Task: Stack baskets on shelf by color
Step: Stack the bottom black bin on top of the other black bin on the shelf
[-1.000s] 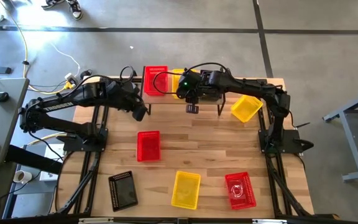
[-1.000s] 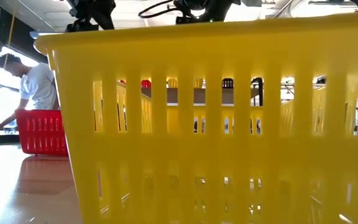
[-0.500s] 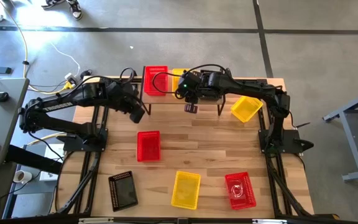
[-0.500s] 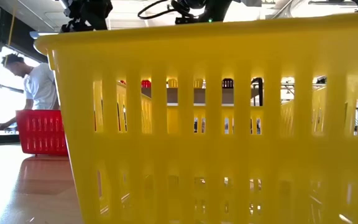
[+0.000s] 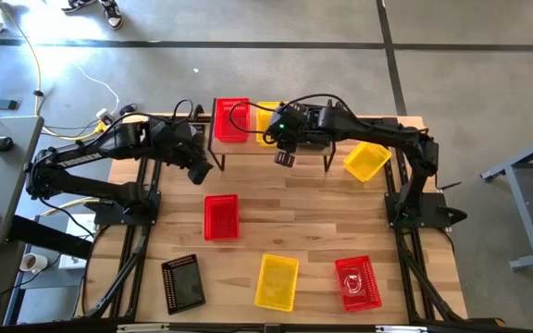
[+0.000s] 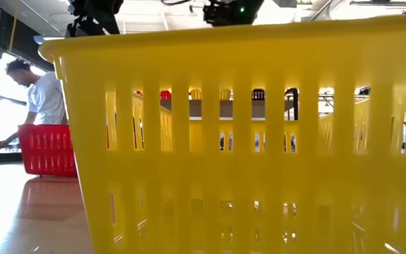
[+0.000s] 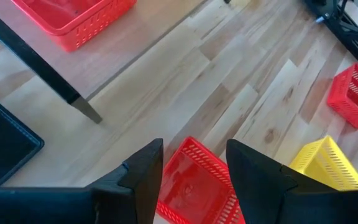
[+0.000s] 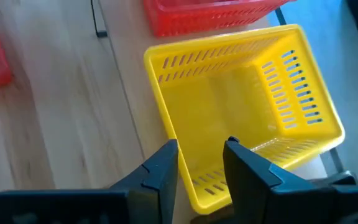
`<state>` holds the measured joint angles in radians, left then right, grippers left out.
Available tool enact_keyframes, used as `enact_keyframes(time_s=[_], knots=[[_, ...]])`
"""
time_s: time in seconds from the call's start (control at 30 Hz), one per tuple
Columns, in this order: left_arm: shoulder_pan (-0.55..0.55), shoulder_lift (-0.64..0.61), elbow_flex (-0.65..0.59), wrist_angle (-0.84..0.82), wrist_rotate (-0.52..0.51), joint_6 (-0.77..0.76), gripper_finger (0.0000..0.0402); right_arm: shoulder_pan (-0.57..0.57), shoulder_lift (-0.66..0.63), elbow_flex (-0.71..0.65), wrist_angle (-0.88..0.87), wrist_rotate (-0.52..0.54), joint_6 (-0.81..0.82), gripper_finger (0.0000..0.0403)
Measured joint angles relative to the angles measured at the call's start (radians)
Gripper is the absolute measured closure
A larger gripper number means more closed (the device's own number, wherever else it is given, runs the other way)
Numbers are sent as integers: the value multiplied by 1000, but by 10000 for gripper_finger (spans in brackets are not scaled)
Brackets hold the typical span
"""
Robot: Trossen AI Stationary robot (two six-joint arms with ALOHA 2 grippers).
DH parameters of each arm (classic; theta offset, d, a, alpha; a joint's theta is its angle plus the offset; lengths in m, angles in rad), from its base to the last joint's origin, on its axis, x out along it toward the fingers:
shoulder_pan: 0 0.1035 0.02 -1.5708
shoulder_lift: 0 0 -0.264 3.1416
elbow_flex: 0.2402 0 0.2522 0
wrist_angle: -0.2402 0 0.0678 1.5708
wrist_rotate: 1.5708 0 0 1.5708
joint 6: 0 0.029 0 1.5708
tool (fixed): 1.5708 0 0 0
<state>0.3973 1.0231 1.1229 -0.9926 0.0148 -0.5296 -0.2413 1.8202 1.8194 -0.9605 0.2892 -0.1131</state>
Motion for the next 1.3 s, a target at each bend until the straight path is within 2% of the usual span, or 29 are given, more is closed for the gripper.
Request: enact_keyframes(time_s=[0.4,0.67,0.87,1.1,1.3], knots=[[-32,-40,0,-151,0,-52,234,75,-56,1,7,-5,160,288],[-191,-42,0,-295,-2,-221,234,177,-61,1,11,-32,268,288],[-360,-42,0,-313,-6,-452,234,235,-61,1,0,-32,270,288],[-582,-41,0,-342,-69,-824,234,259,-61,1,-36,-33,194,288],[-774,-1,0,-362,-107,-1084,234,260,-61,1,-80,-84,182,288]])
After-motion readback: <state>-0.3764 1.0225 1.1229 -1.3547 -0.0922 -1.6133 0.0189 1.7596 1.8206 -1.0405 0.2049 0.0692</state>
